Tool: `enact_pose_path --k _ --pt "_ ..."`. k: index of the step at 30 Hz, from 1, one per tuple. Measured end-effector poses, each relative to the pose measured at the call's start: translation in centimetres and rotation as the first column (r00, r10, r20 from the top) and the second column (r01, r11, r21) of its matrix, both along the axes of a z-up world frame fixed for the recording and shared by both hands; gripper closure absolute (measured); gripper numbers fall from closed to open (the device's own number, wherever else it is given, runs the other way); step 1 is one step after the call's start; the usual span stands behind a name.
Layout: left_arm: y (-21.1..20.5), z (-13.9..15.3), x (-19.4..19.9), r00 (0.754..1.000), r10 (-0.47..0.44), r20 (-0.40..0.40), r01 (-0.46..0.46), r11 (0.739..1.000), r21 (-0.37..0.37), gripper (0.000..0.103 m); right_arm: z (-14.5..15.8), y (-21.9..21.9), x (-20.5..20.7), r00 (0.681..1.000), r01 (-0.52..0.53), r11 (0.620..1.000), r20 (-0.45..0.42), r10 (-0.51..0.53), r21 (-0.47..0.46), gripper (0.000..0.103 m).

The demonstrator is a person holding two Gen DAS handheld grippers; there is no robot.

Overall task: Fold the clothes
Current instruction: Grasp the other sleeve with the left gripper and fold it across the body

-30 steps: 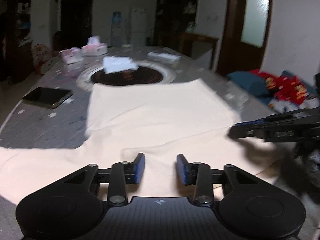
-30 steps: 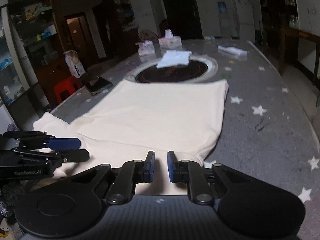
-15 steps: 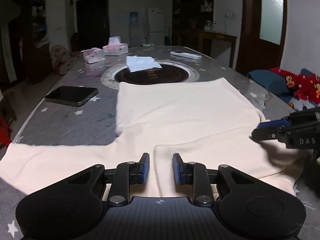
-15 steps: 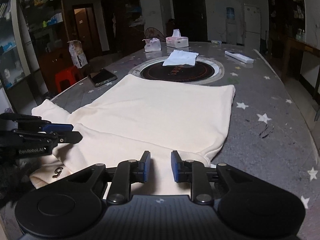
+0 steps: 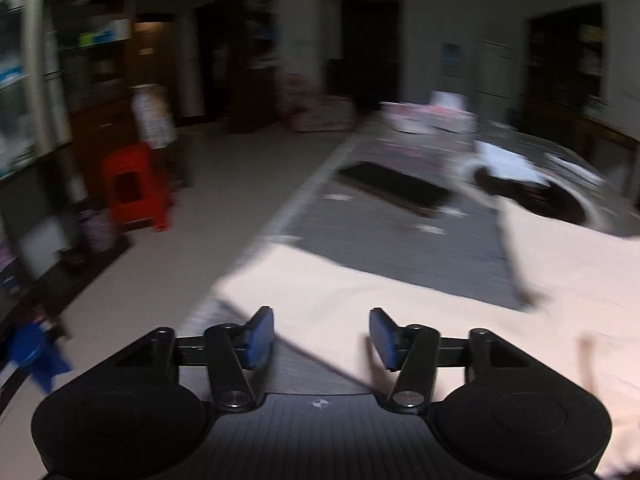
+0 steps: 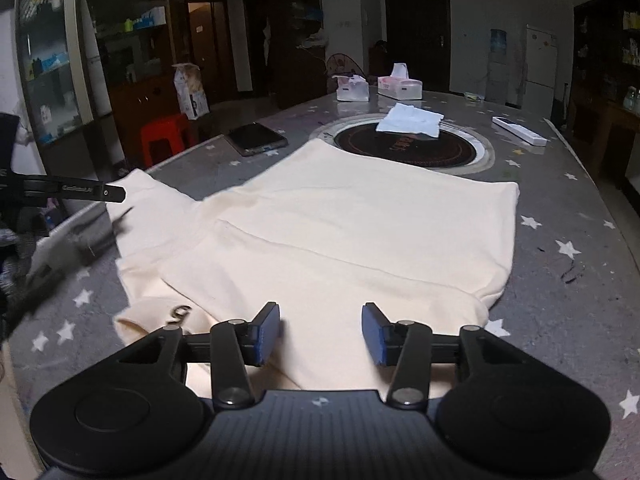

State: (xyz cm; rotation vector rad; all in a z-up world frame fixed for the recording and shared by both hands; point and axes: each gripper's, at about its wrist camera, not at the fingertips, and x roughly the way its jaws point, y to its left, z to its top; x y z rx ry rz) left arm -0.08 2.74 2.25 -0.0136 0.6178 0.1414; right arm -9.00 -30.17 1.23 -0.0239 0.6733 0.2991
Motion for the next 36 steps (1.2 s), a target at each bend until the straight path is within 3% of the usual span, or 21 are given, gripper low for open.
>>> enact_pose_path --k 3,13,16,18,22,30,36 --pt "2.1 -0.3 1.1 0.997 0.07 -0.01 -0.071 0.997 -0.011 0.045 0.3 0.3 -0.2 1.0 -0.004 1.0 0.007 0.004 0.004 0.055" --pt "4.8 -1.5 3.6 0.993 0.109 -0.053 -0.114 0.988 -0.108 0.047 1.1 0.5 -1.1 0.999 0.0 1.0 0.032 0.0 0.026 0.053" --pt "5.2 -1.5 3.8 0.994 0.098 -0.048 -0.104 0.983 -0.149 0.059 1.3 0.4 -1.5 0.999 0.009 0.999 0.039 -0.011 0.037 0.053" --pt "5.1 -1.3 3.7 0.994 0.1 -0.039 -0.105 0.983 -0.152 0.078 1.4 0.3 -1.7 0.999 0.016 0.999 0.041 -0.018 0.041 0.053" --pt "4.7 -0.4 3.3 0.995 0.097 -0.016 -0.099 0.981 -0.166 0.093 1.4 -0.1 -2.2 0.998 0.031 0.998 0.045 -0.034 0.052 0.053" --pt "0.5 4.3 0.6 0.989 -0.09 0.114 0.119 0.954 -0.277 0.097 1.6 -0.9 -3.1 0.996 0.065 0.995 0.057 -0.07 0.081 0.053" --pt "-5.2 7.4 -1.8 0.931 -0.31 0.193 0.359 0.876 -0.322 0.097 1.8 -2.0 -4.0 0.992 0.093 0.99 0.076 -0.102 0.11 0.053"
